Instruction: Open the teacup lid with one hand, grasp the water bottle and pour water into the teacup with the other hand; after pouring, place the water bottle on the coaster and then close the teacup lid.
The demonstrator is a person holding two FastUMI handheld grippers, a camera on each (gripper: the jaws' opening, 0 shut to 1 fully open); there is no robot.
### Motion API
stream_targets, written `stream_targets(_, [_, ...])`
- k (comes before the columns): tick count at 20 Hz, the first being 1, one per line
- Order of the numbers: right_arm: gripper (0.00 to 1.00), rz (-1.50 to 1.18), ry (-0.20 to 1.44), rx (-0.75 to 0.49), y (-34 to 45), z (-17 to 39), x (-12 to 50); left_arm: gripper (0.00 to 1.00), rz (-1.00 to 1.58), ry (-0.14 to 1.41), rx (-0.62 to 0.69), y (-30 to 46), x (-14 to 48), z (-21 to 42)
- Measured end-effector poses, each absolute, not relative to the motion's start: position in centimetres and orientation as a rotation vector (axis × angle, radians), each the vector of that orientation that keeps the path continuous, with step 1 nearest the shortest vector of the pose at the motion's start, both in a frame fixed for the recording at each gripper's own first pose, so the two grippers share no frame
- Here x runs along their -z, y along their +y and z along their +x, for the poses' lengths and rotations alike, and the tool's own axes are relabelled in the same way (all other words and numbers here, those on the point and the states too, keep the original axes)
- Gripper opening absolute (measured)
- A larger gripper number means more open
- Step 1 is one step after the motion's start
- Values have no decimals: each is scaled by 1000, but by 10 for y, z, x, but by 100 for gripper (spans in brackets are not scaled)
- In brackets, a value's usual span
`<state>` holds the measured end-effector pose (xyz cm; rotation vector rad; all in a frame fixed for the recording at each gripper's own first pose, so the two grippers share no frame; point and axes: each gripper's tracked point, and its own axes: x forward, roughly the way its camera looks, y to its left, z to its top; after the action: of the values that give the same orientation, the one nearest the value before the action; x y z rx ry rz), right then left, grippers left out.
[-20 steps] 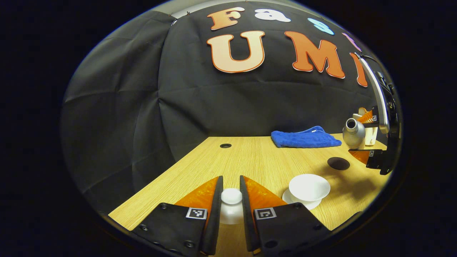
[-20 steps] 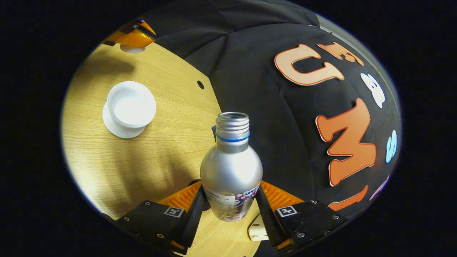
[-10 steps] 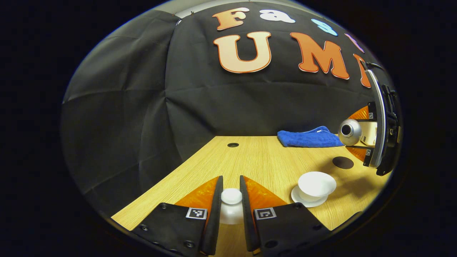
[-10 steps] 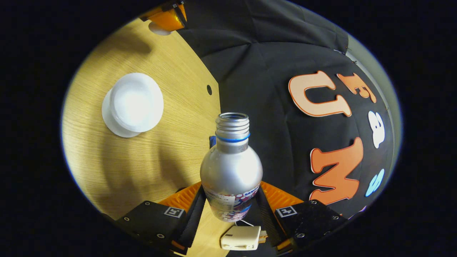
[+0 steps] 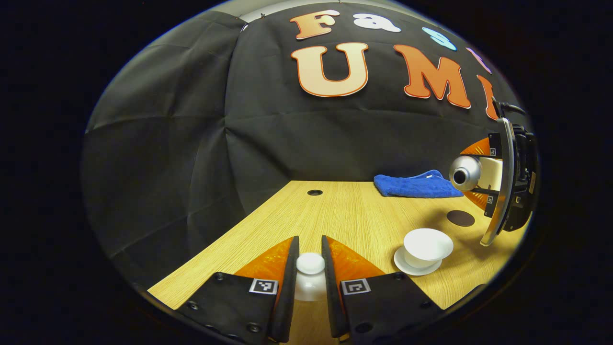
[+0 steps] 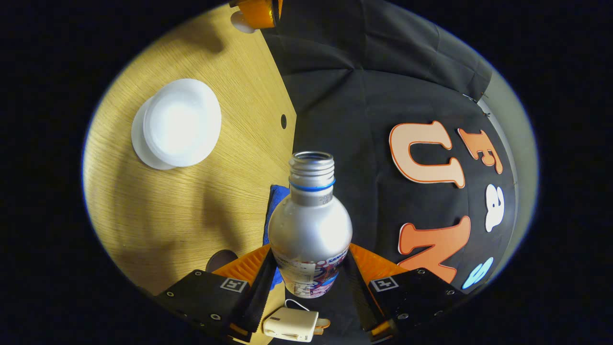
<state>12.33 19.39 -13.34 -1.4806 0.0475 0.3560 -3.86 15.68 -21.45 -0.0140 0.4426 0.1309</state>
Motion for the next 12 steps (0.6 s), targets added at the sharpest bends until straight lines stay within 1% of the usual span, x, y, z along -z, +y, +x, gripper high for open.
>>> stream_targets(3, [78,-1509,35,-383,197,125,136,34,-17,444,-135,160,216,-41])
stream_targets(4, [78,-1522,27,-391,197,125,137,30,-19,445,-136,161,216,-41])
stream_targets(5, [78,-1542,12,-390,200,124,134,34,-19,450,-138,161,218,-43])
stream_targets(6, [78,-1563,-11,-380,201,123,131,30,-18,453,-139,162,219,-42])
stream_targets(8, [78,-1593,-55,-356,203,126,124,39,-21,452,-142,163,220,-43])
stream_targets(9, [78,-1611,-75,-349,204,128,123,34,-21,450,-144,164,220,-44])
stream_targets(12, [78,-1652,-113,-343,208,129,123,34,-16,460,-151,168,225,-44])
